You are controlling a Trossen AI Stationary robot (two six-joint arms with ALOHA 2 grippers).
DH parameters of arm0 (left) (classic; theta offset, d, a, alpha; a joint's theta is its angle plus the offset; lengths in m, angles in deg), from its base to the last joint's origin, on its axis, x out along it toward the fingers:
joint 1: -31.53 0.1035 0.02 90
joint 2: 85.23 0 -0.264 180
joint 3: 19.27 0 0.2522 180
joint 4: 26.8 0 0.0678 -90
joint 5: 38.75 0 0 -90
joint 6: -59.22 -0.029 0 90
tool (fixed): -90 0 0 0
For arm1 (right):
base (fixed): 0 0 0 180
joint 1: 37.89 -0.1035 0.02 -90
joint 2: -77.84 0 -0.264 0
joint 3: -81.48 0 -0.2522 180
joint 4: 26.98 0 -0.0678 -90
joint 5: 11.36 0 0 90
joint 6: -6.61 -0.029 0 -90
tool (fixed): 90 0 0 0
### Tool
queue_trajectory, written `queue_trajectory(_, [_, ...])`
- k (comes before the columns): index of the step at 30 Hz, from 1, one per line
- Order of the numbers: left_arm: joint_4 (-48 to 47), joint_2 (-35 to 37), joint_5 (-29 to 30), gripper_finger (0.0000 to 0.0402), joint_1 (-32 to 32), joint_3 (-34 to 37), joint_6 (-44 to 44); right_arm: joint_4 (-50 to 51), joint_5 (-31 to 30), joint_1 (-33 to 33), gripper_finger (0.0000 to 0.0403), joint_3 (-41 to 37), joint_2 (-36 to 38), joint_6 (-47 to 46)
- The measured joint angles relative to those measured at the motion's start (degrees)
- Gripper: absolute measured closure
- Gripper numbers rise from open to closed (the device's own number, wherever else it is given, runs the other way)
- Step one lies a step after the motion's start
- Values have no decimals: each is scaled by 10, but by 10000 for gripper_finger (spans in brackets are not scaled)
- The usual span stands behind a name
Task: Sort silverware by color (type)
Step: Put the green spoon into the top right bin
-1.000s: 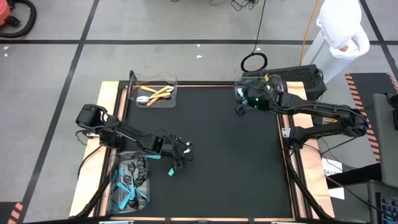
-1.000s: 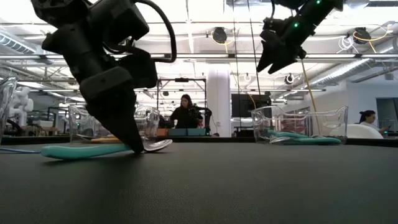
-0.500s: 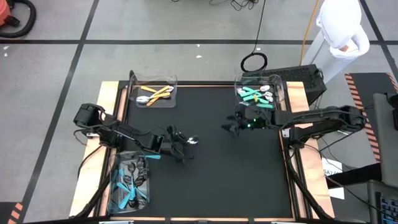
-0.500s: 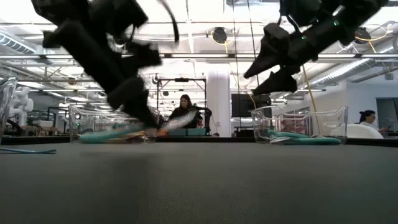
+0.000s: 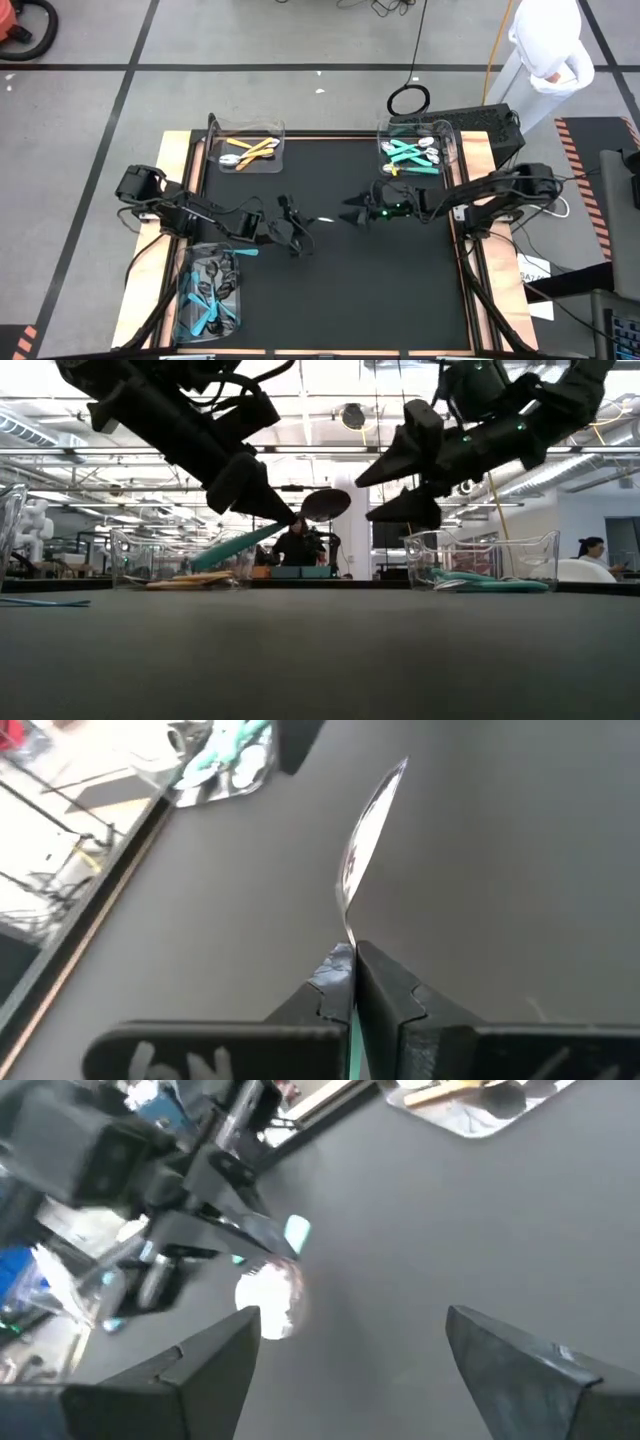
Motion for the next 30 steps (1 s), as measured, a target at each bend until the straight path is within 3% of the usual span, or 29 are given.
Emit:
queue_trajectory(7, [13,0,-71,394,12,0,42,-8,27,-25,90,46,-54,166])
queue_trajectory(13, [13,1,-135,394,37,0,76,12,1,-56,118,90,-84,268])
queue_trajectory(19, [18,1,-148,394,40,0,76,83,-53,-55,209,111,-82,277])
queue_trajectory(26, [26,1,-155,388,40,-1,107,97,-53,-54,376,116,-81,278])
queue_trajectory(30, [17,7,-156,353,44,-2,120,129,-83,-51,395,116,-72,270])
